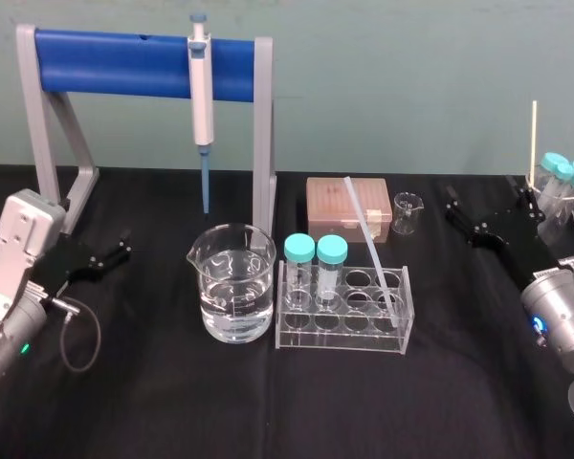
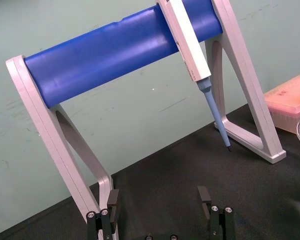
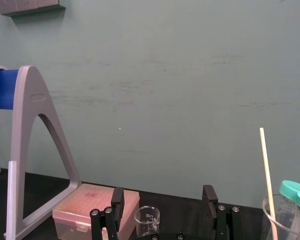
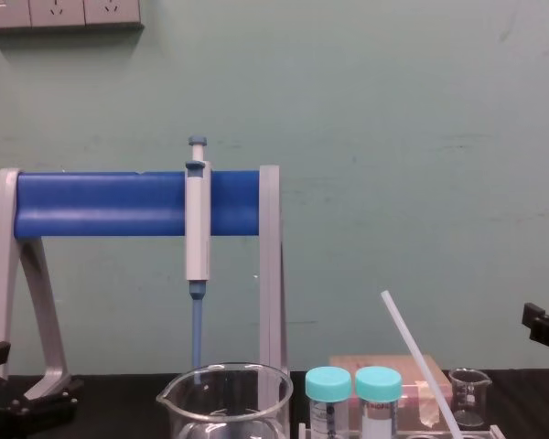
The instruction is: Pick up the stirring rod with one hand, then place it down.
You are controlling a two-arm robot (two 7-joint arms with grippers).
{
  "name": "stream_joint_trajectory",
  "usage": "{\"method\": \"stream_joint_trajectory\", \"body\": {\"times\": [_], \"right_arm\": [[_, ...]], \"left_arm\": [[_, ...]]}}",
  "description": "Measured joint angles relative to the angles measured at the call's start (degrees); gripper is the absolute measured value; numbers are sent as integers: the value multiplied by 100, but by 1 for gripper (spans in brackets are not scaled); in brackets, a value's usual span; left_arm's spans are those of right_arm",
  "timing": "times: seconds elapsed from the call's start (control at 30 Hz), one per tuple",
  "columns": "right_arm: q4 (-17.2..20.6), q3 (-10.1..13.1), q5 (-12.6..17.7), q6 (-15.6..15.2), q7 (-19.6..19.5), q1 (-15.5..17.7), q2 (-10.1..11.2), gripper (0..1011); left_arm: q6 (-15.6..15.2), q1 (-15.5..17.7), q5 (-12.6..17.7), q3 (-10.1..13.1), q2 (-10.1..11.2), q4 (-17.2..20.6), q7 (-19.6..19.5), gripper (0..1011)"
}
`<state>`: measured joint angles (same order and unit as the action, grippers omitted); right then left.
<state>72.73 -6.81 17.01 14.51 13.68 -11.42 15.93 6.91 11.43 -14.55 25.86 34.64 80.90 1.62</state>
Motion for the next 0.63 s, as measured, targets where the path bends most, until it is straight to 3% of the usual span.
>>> {"method": "stream_joint_trajectory", "body": {"times": [0.63], "right_arm": [[35,-8,11,54,5,8,8,1000]], "left_arm": [[0,0,0,0,0,0,0,1000]]}}
